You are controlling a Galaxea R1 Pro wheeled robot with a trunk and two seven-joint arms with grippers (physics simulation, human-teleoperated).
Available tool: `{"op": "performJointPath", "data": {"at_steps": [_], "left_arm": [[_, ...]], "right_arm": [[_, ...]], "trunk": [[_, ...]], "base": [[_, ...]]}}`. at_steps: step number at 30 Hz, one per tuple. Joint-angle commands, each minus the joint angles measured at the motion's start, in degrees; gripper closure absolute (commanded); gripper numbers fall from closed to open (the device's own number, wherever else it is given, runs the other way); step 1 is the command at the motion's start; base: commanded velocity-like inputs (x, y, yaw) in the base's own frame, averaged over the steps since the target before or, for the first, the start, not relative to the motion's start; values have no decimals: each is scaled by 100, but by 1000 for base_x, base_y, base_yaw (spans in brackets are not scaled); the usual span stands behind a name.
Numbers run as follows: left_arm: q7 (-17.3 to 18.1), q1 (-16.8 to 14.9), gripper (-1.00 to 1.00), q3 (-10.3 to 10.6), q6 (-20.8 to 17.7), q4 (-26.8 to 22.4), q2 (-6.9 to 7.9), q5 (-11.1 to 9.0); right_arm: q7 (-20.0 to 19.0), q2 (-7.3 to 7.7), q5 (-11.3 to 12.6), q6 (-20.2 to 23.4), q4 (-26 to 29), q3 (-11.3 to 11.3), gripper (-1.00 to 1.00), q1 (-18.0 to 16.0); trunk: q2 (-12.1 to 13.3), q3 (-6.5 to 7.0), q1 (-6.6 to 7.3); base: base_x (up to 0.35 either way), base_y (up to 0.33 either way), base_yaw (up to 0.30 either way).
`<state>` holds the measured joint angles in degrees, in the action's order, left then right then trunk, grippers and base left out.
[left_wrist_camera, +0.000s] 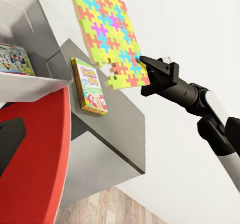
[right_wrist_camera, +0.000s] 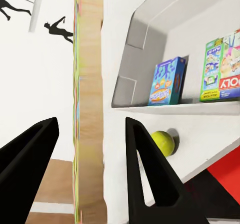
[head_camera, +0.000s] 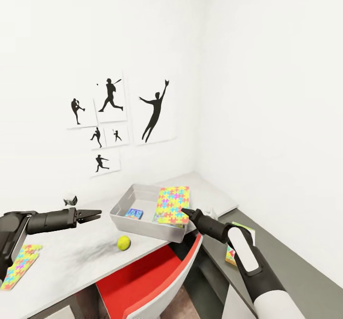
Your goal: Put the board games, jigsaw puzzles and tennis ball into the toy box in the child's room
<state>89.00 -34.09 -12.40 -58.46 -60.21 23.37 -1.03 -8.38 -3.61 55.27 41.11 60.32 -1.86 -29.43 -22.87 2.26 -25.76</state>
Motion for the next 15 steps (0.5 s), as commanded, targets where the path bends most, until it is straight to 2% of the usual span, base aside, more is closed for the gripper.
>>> {"op": "performJointPath", "data": {"at_steps": [1, 9, 15], "left_arm": [[22, -1, -100, 1, -61, 1, 1, 3], [21, -1, -100, 1, -61, 1, 4, 6], [21, -1, -100, -1, -61, 1, 6, 7]], "right_arm": [[-23, -1, -18, 20, -1, 6, 100, -2], [-23, -2, -16, 12, 2, 3, 100, -2], [-23, -8, -16, 11, 5, 2, 100, -2]], "trunk": [[-4, -3, -2], [-4, -3, -2], [-4, -3, -2]], "base": [[0, 0, 15], [10, 6, 2], [200, 142, 0]]}}
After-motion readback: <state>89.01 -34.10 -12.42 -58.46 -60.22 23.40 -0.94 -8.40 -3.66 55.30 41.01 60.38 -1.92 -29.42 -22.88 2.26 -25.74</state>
